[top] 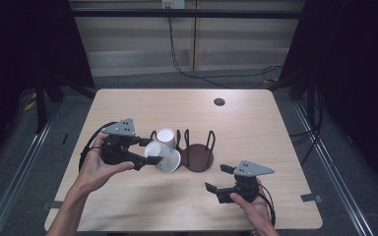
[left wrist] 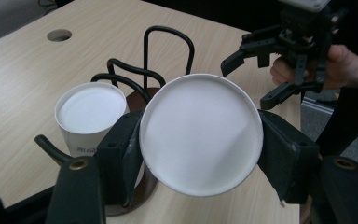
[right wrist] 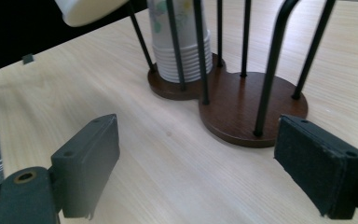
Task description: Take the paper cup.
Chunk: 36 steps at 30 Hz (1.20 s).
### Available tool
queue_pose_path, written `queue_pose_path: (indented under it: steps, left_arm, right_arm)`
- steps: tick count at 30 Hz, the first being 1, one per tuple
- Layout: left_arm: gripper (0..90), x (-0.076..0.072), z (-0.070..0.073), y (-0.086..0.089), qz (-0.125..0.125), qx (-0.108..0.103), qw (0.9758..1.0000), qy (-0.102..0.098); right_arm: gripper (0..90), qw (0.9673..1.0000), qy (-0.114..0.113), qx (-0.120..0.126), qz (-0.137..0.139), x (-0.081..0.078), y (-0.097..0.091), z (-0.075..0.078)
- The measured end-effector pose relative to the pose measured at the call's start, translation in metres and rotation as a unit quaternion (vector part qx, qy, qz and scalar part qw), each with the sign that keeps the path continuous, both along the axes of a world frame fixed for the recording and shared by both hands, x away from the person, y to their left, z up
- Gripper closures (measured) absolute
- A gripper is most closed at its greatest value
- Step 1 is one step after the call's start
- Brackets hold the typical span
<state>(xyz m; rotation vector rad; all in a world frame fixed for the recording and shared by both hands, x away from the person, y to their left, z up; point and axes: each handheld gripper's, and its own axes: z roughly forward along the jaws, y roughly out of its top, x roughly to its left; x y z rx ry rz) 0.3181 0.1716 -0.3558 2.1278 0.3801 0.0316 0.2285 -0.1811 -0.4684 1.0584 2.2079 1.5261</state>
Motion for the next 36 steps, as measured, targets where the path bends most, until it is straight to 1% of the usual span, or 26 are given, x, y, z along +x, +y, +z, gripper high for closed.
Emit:
queue_pose_path:
  steps: [1,2,3,4,5,6,7,9,10,11,14,15,16,17,18,19,21,22,23,24,26,27,30,32,34,36]
  left_arm:
    - [36.1,0.000,-0.001,0.000,0.000,-0.002,1.0000,0.001]
    - [36.0,-0.001,-0.002,-0.001,-0.001,-0.005,1.0000,0.003]
    - [36.0,-0.002,-0.003,0.000,-0.001,-0.006,1.0000,0.003]
    - [36.0,-0.003,-0.003,0.000,-0.001,-0.010,0.9999,0.003]
    - [36.0,-0.004,-0.004,-0.001,-0.002,-0.008,1.0000,0.001]
    - [36.1,-0.006,-0.006,-0.001,-0.002,-0.004,1.0000,0.000]
    - [36.1,-0.006,-0.007,-0.001,-0.004,-0.005,1.0000,0.002]
    - [36.0,-0.007,-0.009,-0.001,-0.001,0.000,1.0000,0.000]
    - [36.0,-0.007,-0.009,-0.001,-0.001,0.000,1.0000,0.000]
    - [36.0,-0.007,-0.010,0.000,-0.001,-0.004,1.0000,0.005]
    - [36.0,-0.007,-0.014,0.003,0.001,-0.005,0.9999,0.009]
    - [36.1,-0.008,-0.015,0.004,0.004,-0.005,0.9999,0.010]
    - [36.1,-0.008,-0.017,0.005,0.004,-0.005,0.9999,0.010]
    - [36.0,-0.009,-0.019,0.007,0.004,-0.004,0.9999,0.013]
    - [36.0,-0.009,-0.020,0.007,0.005,-0.001,0.9999,0.015]
    - [36.1,-0.009,-0.022,0.007,0.005,0.006,0.9998,0.018]
    - [36.0,-0.010,-0.023,0.007,0.005,0.006,0.9998,0.016]
    - [36.0,-0.010,-0.024,0.006,0.005,0.005,0.9998,0.018]
    - [36.0,-0.010,-0.024,0.007,0.003,0.007,0.9998,0.018]
    - [36.0,-0.010,-0.025,0.007,0.002,0.007,0.9998,0.019]
    - [36.0,-0.010,-0.027,0.007,0.001,0.002,0.9997,0.024]
    - [36.1,-0.011,-0.029,0.007,-0.001,0.002,0.9996,0.027]
    - [36.1,-0.012,-0.032,0.006,-0.005,0.001,0.9996,0.029]
    - [36.1,-0.013,-0.035,0.006,-0.008,0.003,0.9995,0.030]
    - [36.1,-0.013,-0.035,0.006,-0.010,0.003,0.9995,0.029]
    - [36.1,-0.013,-0.036,0.007,-0.011,0.000,0.9995,0.031]
  right_arm:
    - [13.8,1.0000,0.000,0.000,0.000,0.000,0.000,0.000]
    - [13.9,0.9996,0.006,0.026,0.010,0.001,0.001,0.003]
    - [13.9,0.9995,0.002,0.028,0.014,0.001,0.003,0.005]
    - [13.9,0.9995,0.002,0.028,0.014,0.001,0.003,0.005]
    - [13.8,0.9996,-0.005,0.023,0.014,0.002,0.004,0.008]
    - [13.9,0.9995,-0.012,0.018,0.024,0.003,0.007,0.013]
    - [13.8,0.9993,-0.015,0.019,0.027,0.004,0.008,0.015]
    - [13.8,0.9990,-0.020,0.021,0.034,0.005,0.010,0.019]
    - [13.8,0.9990,-0.020,0.021,0.034,0.005,0.010,0.019]
    - [13.8,0.9989,-0.024,0.022,0.035,0.007,0.012,0.022]
    - [13.8,0.9987,-0.027,0.019,0.039,0.013,0.018,0.030]
    - [13.8,0.9982,-0.025,0.015,0.053,0.016,0.023,0.037]
    - [13.8,0.9982,-0.025,0.015,0.053,0.016,0.023,0.037]
    - [13.8,0.9979,-0.028,0.011,0.057,0.017,0.025,0.040]
    - [13.8,0.9974,-0.032,0.017,0.063,0.019,0.028,0.044]
    - [13.8,0.9971,-0.034,0.018,0.065,0.020,0.030,0.045]
    - [13.8,0.9969,-0.034,0.018,0.069,0.021,0.032,0.046]
    - [13.8,0.9950,-0.018,0.022,0.096,0.026,0.035,0.046]
    - [13.8,0.9950,-0.018,0.022,0.096,0.026,0.035,0.046]
    - [14.2,0.9943,-0.022,0.019,0.103,0.026,0.038,0.046]
    - [14.2,0.9941,-0.025,0.021,0.103,0.027,0.039,0.045]
    - [14.0,0.9937,-0.025,0.026,0.106,0.027,0.041,0.043]
    - [14.0,0.9938,-0.026,0.024,0.106,0.026,0.043,0.040]
    - [14.0,0.9936,-0.022,0.027,0.108,0.024,0.045,0.035]
    - [13.7,0.9931,-0.015,0.023,0.114,0.021,0.047,0.031]
    - [13.7,0.9931,-0.014,0.019,0.114,0.020,0.048,0.029]
